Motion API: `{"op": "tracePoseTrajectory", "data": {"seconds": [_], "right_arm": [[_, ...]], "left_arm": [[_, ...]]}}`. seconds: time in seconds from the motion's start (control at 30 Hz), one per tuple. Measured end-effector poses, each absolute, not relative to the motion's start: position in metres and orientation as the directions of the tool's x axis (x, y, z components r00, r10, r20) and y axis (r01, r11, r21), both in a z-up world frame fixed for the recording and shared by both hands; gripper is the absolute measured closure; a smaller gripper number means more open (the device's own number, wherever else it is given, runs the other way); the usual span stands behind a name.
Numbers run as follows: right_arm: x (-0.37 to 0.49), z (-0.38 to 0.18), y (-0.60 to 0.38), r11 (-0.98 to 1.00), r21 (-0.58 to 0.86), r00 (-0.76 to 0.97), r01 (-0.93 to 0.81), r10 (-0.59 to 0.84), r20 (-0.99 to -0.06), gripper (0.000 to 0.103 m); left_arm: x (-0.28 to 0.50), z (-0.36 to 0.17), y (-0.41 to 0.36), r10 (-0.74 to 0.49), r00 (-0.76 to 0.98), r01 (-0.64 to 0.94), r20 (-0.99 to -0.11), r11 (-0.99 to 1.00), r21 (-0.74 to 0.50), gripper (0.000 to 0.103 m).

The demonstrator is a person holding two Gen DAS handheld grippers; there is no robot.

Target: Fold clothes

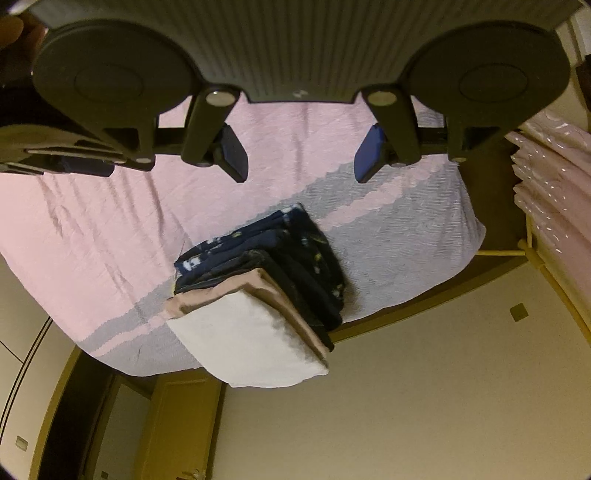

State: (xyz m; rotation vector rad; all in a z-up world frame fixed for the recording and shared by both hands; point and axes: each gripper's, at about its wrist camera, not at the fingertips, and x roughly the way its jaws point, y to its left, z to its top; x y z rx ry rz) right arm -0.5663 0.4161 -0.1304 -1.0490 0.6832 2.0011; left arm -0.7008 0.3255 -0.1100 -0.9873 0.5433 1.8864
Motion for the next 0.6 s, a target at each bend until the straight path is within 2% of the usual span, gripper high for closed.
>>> {"op": "tracePoseTrajectory", "data": {"seconds": [0.13,0.6], "right_arm": [[-0.559,-0.131,0.436,-0.566,0.111,-0.378,-0.817,0.382,-0.843,0.053],[-0.566,-0.147,0.491,-0.591,0.117,-0.389,-0.798,0.357,-0.849,0.050]], "left_arm": [[-0.694,-0.112,0.342,0.510,-0.265,-0.869,-0.818,-0.495,-0.027,0.043],[-0.699,-0.141,0.388,0.438,-0.278,-0.855,-0.855,-0.519,0.012,0.043]]}}
